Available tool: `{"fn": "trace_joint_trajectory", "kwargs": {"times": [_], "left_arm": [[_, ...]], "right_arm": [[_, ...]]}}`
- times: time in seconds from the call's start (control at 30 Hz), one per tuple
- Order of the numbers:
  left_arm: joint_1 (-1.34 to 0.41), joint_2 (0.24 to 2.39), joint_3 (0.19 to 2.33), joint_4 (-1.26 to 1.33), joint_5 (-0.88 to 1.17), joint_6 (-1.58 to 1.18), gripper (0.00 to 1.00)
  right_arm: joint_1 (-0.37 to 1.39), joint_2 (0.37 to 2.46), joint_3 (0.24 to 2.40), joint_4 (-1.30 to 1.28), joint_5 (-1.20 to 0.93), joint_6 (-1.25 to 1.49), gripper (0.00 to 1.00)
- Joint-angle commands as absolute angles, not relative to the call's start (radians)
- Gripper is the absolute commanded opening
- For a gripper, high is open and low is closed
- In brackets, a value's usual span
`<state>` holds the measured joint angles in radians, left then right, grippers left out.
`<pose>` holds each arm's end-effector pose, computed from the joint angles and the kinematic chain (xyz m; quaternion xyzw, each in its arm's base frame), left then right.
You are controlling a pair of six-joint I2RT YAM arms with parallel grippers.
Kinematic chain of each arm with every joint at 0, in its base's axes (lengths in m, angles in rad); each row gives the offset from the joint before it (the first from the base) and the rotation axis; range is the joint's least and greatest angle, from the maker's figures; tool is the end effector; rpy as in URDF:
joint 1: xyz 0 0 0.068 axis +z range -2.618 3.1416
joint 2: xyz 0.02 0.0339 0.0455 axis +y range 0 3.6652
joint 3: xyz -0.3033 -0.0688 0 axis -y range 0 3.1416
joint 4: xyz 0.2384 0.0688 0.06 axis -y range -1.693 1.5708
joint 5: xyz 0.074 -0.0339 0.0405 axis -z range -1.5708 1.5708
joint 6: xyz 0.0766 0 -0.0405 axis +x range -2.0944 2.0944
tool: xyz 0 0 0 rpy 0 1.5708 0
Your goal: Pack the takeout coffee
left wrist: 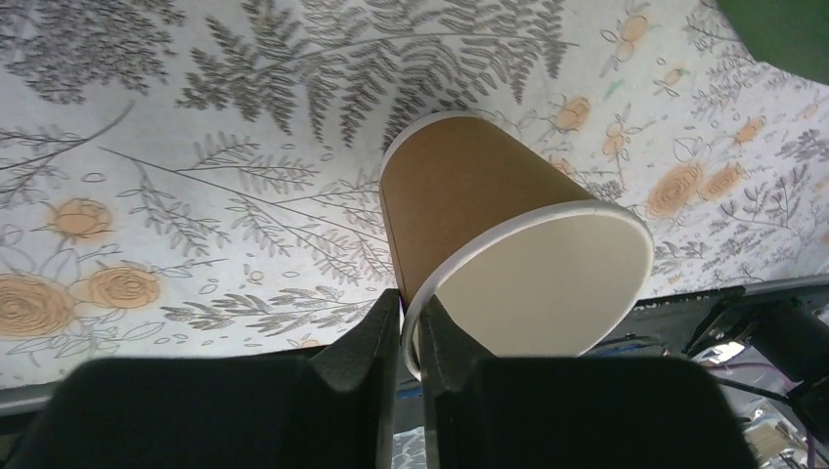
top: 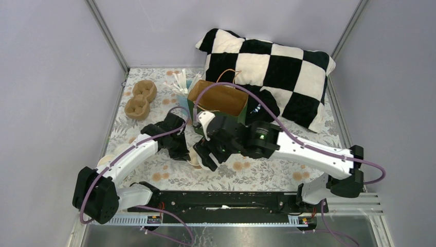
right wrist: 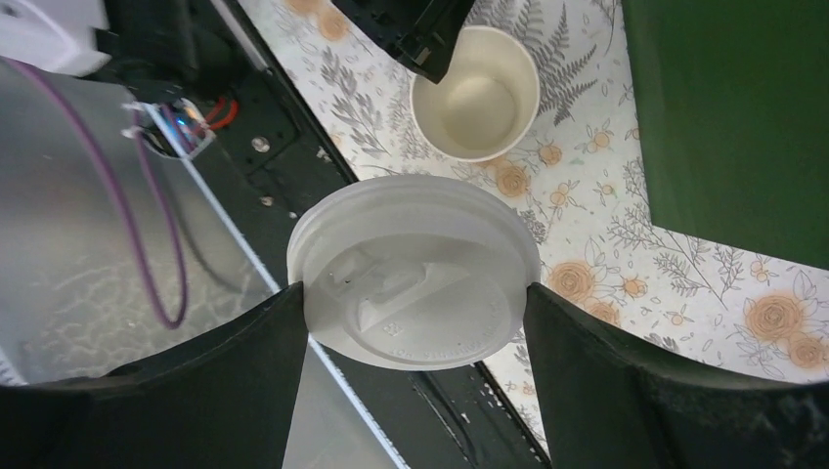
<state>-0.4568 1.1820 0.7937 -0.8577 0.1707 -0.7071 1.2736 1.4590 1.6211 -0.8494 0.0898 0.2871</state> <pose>0.1703 -0.0982 0.2178 -0.1091 0.9773 -0.1588 0.0883 0.1026 0.3115 0.4172 -0.4107 0.8045 0.2716 0.3321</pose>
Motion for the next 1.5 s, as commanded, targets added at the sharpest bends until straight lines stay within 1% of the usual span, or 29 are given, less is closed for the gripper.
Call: {"fn": "trace_joint_trajectory", "kwargs": {"times": [0.0,0.2,0.37,0.43,0.5,0.63,0.73,0.87,0.9,1.0,1.17,1.47], "left_arm": [[-0.52,1.184,0.792,-0.799,0.17,-0.785,0.14],[-0.591,1.17,0.791,-0.788,0.17,-0.835,0.14],[-0.595,1.173,0.813,-0.809,0.179,-0.831,0.18],[-0.595,1.172,0.824,-0.818,0.178,-0.825,0.24],[-0.595,1.17,0.838,-0.831,0.179,-0.818,0.35],[-0.595,1.145,0.902,-0.927,0.118,-0.796,0.49],[-0.592,1.097,0.97,-1.101,-0.058,-0.809,0.6],[-0.577,0.998,1.055,-1.313,-0.296,-0.938,0.76],[-0.569,0.972,1.073,-1.349,-0.342,-0.978,0.77],[-0.557,0.903,1.11,-1.452,-0.479,-1.108,0.79],[-0.544,0.763,1.18,-1.459,-0.62,-1.173,0.79],[-0.545,0.692,1.226,-1.426,-0.695,-1.125,0.8]], "right_arm": [[1.285,1.497,1.597,-0.82,0.142,0.233,0.8],[1.289,1.51,1.534,-0.796,0.143,0.209,0.79],[1.289,1.533,1.522,-0.78,0.151,0.191,0.79],[1.289,1.539,1.514,-0.767,0.15,0.192,0.79],[1.289,1.546,1.503,-0.752,0.15,0.194,0.79],[1.289,1.564,1.496,-0.737,0.156,0.195,0.79],[1.289,1.588,1.506,-0.741,0.171,0.184,0.79],[1.289,1.648,1.539,-0.757,0.18,0.16,0.79],[1.289,1.667,1.555,-0.765,0.182,0.155,0.79],[1.289,1.74,1.616,-0.791,0.207,0.15,0.79],[1.288,1.855,1.742,-0.881,0.242,0.152,0.79],[1.24,1.981,1.885,-0.982,0.209,0.146,0.81]]}}
